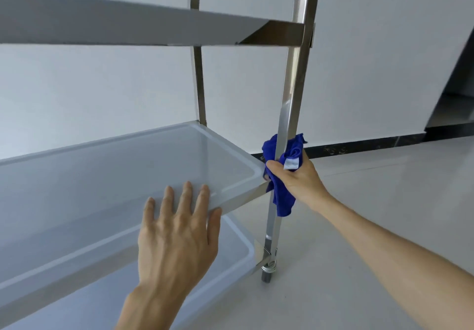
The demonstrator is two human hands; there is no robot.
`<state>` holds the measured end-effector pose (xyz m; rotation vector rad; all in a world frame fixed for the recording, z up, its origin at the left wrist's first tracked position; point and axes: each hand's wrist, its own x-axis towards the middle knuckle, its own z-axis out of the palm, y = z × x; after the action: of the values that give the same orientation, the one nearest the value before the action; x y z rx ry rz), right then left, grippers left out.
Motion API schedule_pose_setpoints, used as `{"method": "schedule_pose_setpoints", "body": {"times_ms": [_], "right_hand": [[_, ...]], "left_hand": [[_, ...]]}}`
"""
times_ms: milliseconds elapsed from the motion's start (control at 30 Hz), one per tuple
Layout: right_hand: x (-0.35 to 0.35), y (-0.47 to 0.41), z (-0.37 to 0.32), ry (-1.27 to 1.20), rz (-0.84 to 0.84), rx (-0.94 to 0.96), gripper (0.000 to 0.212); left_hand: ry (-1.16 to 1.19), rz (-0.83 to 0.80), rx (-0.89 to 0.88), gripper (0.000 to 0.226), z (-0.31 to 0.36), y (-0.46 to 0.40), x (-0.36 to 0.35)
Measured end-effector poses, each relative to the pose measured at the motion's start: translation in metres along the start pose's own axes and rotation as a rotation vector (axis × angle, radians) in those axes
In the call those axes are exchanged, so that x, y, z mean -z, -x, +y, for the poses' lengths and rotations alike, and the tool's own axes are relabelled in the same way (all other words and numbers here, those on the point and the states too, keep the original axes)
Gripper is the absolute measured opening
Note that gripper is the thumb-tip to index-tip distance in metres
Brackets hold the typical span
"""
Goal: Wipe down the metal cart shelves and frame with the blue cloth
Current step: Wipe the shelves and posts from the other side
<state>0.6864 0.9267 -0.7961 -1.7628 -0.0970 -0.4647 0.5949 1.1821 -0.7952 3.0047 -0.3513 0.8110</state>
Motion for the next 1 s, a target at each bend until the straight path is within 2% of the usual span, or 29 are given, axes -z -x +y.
{"method": "schedule_pose_setpoints", "body": {"times_ms": [267, 467, 600, 667, 800, 1000], "right_hand": [[-0.002, 0.007, -0.006, -0.021, -0.052, 0.002, 0.025], [-0.010, 0.020, 0.012, -0.158, 0.043, 0.045, 0.045], [-0.018, 0.033, 0.016, -0.203, 0.101, 0.139, 0.027], [-0.019, 0.038, 0.017, -0.197, 0.104, 0.203, 0.025], [-0.022, 0.046, 0.020, -0.175, 0.093, 0.277, 0.032], [-0.028, 0.061, 0.038, -0.120, 0.073, 0.260, 0.052]], "left_hand": [[-0.061, 0.020, -0.067, 0.056, -0.013, -0.001, -0.006], [-0.060, 0.057, -0.058, 0.053, -0.014, 0.006, -0.002], [-0.083, 0.056, -0.072, 0.054, -0.017, 0.011, 0.001], [-0.091, 0.072, -0.096, 0.052, -0.020, 0.014, 0.003], [-0.078, 0.179, -0.097, 0.045, -0.025, 0.022, 0.004], [-0.003, 0.261, -0.102, 0.044, -0.033, 0.024, 0.005]]}}
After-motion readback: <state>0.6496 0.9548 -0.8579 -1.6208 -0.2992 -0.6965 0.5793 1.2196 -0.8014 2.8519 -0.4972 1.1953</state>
